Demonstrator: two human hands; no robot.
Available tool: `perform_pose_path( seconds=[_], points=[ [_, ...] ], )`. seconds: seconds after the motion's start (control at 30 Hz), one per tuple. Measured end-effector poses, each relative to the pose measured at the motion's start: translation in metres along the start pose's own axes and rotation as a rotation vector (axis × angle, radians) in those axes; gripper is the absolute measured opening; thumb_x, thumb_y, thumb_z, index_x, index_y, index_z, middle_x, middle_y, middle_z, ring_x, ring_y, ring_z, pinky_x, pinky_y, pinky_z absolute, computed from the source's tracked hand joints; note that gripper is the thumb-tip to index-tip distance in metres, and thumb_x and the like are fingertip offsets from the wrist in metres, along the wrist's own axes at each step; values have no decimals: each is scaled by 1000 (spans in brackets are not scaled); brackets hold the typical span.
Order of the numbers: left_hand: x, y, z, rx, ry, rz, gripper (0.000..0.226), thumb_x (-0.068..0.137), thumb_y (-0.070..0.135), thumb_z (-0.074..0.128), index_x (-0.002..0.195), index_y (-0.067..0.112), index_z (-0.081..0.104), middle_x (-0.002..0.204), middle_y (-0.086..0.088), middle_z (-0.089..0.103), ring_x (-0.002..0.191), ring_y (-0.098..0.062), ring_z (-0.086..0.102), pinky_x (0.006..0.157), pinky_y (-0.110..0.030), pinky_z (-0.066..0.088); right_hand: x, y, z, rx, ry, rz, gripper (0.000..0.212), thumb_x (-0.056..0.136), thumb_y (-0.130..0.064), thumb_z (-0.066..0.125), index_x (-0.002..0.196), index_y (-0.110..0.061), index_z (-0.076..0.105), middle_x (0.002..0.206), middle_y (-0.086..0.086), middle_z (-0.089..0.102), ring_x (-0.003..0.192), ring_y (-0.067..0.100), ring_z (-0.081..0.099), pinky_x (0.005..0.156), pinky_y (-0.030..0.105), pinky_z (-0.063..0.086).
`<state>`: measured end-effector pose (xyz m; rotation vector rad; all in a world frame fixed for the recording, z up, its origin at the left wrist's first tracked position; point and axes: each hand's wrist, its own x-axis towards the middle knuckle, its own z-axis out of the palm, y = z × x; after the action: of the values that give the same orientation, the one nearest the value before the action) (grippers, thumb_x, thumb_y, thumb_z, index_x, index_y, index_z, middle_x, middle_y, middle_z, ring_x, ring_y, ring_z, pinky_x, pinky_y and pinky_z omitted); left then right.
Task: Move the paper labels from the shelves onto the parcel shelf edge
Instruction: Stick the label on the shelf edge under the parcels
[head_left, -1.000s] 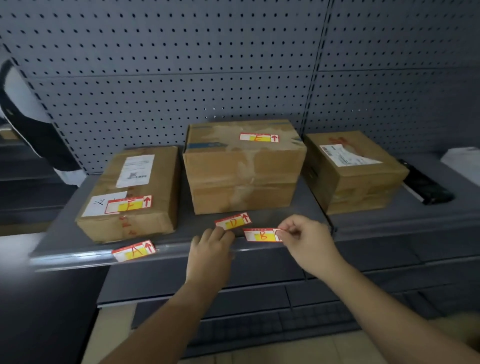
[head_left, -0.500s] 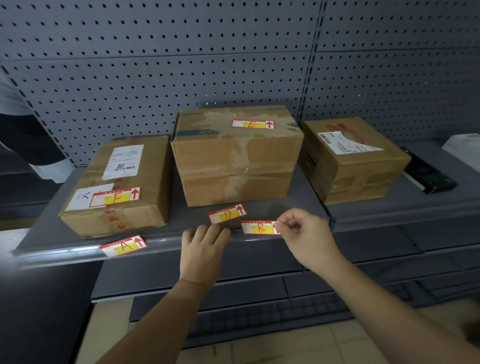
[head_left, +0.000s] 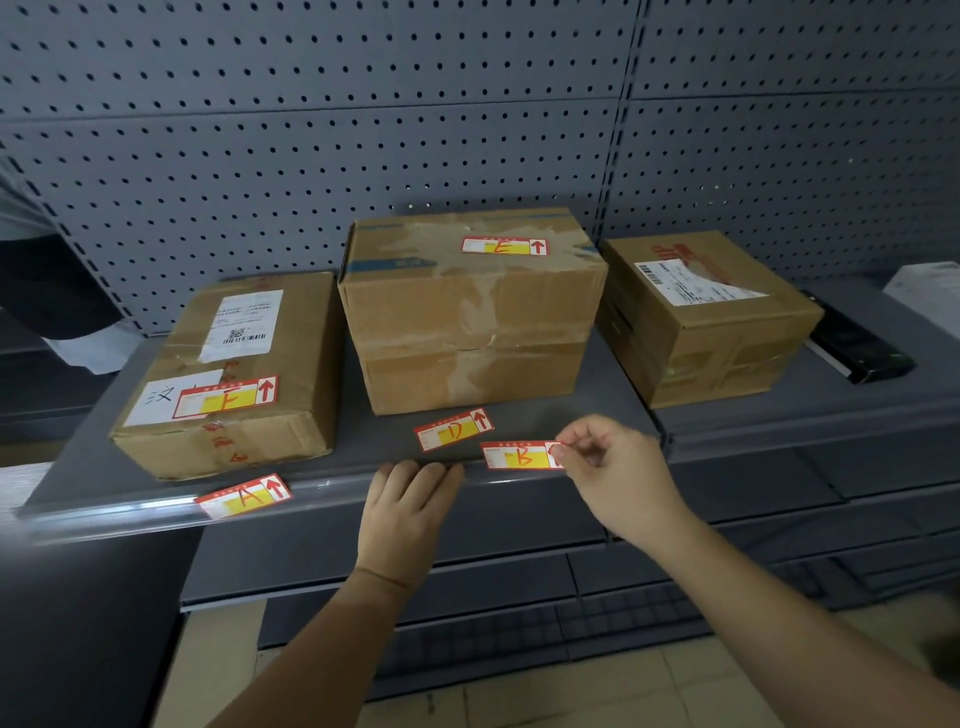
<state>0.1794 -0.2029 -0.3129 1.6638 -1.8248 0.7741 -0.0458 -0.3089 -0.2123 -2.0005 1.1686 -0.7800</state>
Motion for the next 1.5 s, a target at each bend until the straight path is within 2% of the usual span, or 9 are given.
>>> perform_pose_path(
  seconds=[0.13,0.3,0.6,0.7,0.8,0.9,1.07,1.2,1.5],
  points=[
    [1,-3,1,-14,14,15,29,89,4,53,116,12,57,105,-7,58,88,-28,53,77,-44,45,0,2,1,-15,15,-15,6,86,-23,73,84,-27,69,75,-11,67,71,2,62,61,8,46],
    [6,7,-3,-16,-37,-91,36,74,-2,67,105,13,63,98,-7,63,90,-26,49,81,-44,37,2,0,5,-13,-3,-11,6,87,-22,73,85,-27,69,76,-11,67,72,1,61,61,8,45],
    [25,4,-26,-80,-323,-146,43,66,3,79,100,24,62,99,3,59,89,-21,51,77,-36,41,13,-11,9,-121,-93,-63,6,91,-23,68,87,-27,67,78,-13,67,74,0,62,62,9,46],
    [30,3,-33,-87,-390,-155,48,61,5,80,100,25,62,98,5,58,89,-20,51,77,-34,44,15,-7,13,-200,-120,-105,8,91,-24,67,86,-30,65,79,-15,66,74,0,62,64,16,49],
    [32,4,-38,-101,-447,-173,45,65,10,78,103,27,61,101,7,58,92,-18,51,80,-33,45,16,-2,15,-306,-96,-173,11,89,-24,70,82,-29,63,83,-15,58,73,4,58,66,26,52],
    [33,6,-41,-115,-465,-200,36,74,16,73,106,28,61,105,9,57,96,-17,53,83,-32,45,16,1,15,-401,-77,-180,8,89,-24,69,83,-26,65,89,-11,53,76,6,54,66,25,48],
    [37,11,-47,-116,-479,-238,27,86,25,61,113,29,60,110,11,56,102,-14,52,89,-32,43,13,2,14,-531,-51,-209,9,89,-17,66,87,-22,73,92,-6,59,84,14,59,72,24,48],
    [42,16,-55,-107,-519,-251,31,90,27,56,120,30,57,119,11,53,111,-14,49,96,-33,39,8,-3,11,-582,-52,-216,15,91,-27,63,99,-21,74,96,-4,63,87,16,61,79,28,48],
    [83,25,-84,-95,-486,-376,28,93,42,54,119,33,56,118,13,53,113,-12,50,97,-35,37,3,-35,-15,-397,-116,-127,37,93,-34,61,126,-20,63,124,0,59,109,17,58,91,30,50]
  ],
)
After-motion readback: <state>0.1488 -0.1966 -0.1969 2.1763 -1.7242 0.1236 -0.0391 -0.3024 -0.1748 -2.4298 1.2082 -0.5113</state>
